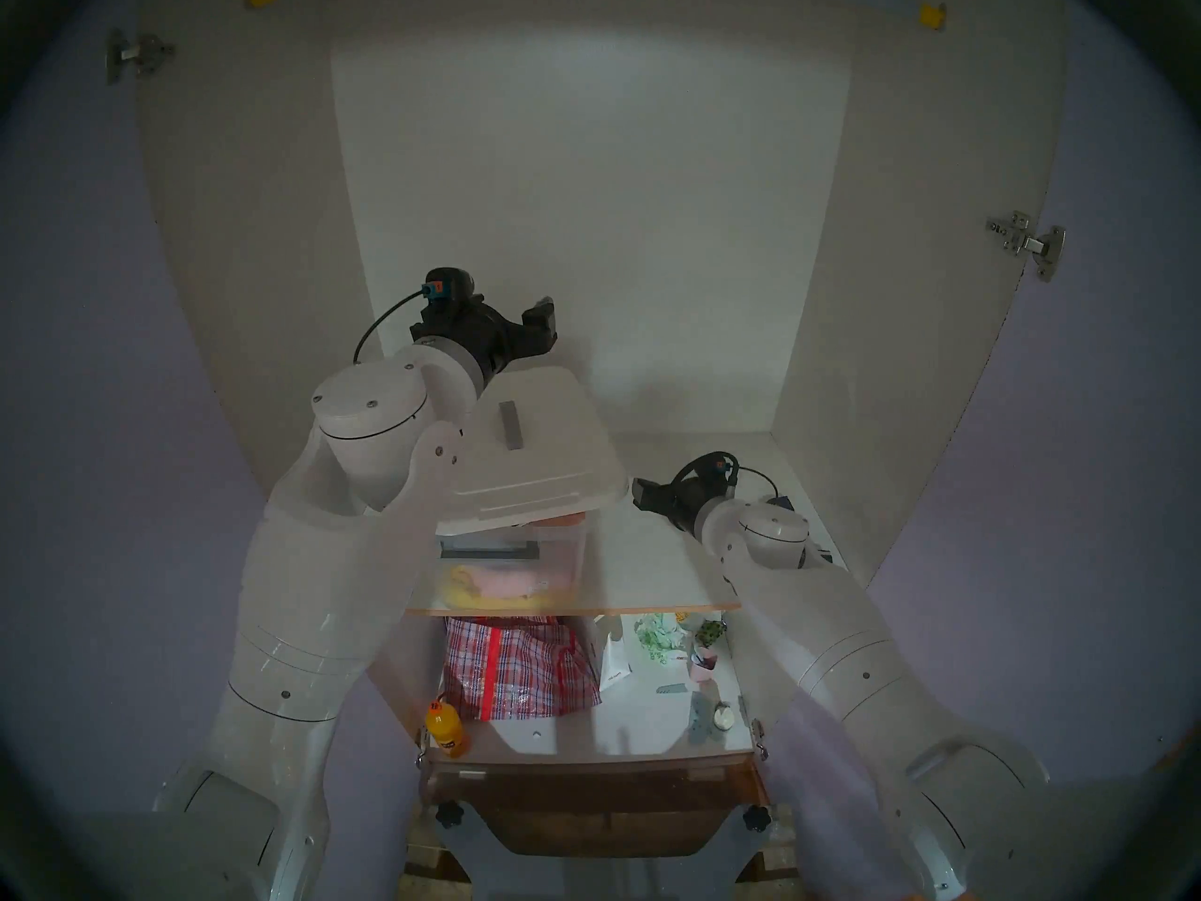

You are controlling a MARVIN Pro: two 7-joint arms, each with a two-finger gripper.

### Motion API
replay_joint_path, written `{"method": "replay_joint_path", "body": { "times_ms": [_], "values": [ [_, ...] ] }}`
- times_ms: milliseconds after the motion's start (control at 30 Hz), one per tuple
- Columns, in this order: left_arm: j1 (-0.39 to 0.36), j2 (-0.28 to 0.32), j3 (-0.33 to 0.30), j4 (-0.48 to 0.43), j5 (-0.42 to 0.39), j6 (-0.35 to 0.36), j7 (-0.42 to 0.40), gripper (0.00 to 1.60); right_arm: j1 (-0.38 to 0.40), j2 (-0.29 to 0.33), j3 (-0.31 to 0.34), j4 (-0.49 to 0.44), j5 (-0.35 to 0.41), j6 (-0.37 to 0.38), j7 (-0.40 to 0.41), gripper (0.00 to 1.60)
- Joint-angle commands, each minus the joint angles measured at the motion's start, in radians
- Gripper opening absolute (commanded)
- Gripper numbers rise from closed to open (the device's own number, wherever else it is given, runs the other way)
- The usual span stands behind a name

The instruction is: Take socks out of the storage bin, place them on top of the cabinet, and put the lid back on the bin

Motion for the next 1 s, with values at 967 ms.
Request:
{"method": "replay_joint_path", "body": {
  "times_ms": [967],
  "values": [
    [-0.153, -0.05, 0.164, 0.276, 0.117, 0.202, 0.19, 1.6, 0.045, -0.028, 0.031, -0.036, 0.018, -0.033, 0.033, 1.6]
  ]
}}
